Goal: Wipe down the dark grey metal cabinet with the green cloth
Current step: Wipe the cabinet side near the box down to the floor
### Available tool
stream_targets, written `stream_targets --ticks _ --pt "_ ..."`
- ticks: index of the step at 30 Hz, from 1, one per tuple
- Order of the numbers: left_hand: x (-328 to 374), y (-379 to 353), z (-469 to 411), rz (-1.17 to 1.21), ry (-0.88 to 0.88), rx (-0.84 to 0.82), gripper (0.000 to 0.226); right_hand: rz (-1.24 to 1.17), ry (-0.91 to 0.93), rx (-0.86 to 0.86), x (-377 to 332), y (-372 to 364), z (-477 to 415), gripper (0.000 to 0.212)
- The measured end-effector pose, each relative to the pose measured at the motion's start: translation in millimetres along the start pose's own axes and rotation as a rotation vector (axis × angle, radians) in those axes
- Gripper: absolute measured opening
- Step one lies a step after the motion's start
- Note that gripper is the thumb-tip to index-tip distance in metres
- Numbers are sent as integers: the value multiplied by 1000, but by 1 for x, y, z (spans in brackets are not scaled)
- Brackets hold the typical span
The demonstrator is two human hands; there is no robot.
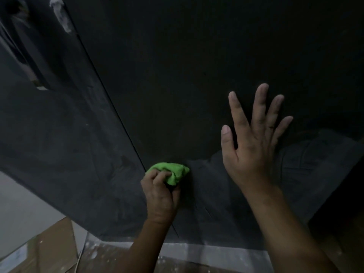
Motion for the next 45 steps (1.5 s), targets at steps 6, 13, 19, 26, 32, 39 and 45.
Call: stream_targets --ticks 6,13,19,26,32,39,45 --pt "-4 5 -23 99 141 20 30 -24 5 17 2 1 1 61" --pt "36 40 -83 126 255 492 37 -55 16 35 5 5 3 57" --pt "73 -31 -30 50 -43 -64 48 -58 21 36 6 6 2 58" --pt "36 -36 32 87 69 -177 43 -50 21 -18 12 -5 19 57" --pt "10 41 -44 154 192 403 38 -24 43 11 15 -9 22 55" --pt "-2 7 -7 84 143 210 39 -25 24 83 11 -12 24 53" --pt "-34 -36 86 33 285 -91 44 44 54 -14 9 -32 50 50"
Point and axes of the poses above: each hand's wrist, its own z-axis away from the middle knuckle, its own y-axis out of the back of the hand, x = y × z, the point moved 8 cm from there along -z, towards the middle knuckle, and after that the axes turned 2 degrees about x, right-handed, at the moved point
